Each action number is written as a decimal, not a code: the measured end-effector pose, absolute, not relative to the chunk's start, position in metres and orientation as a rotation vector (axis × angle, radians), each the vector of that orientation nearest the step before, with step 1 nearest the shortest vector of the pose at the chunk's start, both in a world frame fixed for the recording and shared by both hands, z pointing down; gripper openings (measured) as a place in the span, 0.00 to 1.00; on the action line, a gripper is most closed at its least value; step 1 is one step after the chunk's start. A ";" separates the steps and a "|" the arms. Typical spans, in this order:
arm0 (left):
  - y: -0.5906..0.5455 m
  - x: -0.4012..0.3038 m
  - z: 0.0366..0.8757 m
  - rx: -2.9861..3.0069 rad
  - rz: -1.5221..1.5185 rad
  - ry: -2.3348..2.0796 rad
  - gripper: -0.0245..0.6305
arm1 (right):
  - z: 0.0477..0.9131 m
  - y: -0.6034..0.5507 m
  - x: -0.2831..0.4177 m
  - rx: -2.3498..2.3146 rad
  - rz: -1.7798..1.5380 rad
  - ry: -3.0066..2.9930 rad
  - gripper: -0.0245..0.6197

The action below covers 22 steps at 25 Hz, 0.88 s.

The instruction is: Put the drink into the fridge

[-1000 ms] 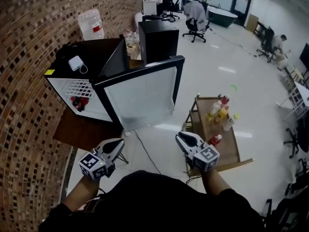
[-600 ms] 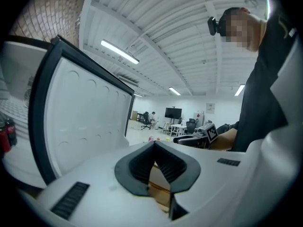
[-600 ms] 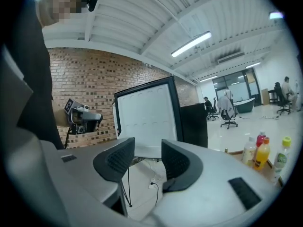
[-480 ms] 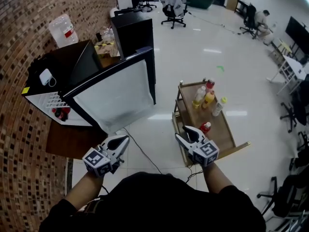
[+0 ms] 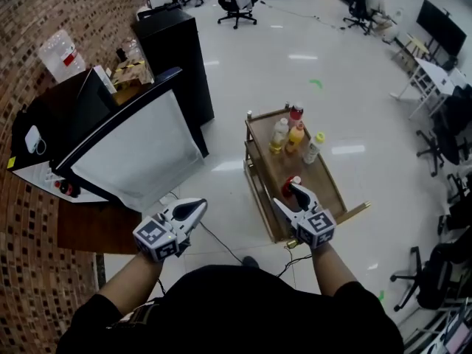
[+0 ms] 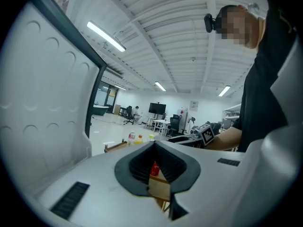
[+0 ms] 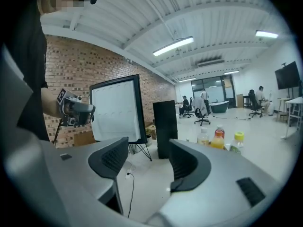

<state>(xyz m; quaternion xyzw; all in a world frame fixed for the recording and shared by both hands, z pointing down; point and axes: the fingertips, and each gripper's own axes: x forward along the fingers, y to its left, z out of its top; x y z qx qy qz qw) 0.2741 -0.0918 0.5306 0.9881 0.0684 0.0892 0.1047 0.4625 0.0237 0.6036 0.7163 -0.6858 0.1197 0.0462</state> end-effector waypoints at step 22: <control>0.005 0.455 0.619 2.843 0.422 0.503 0.03 | 0.771 0.051 0.599 1.923 0.700 -1.854 0.66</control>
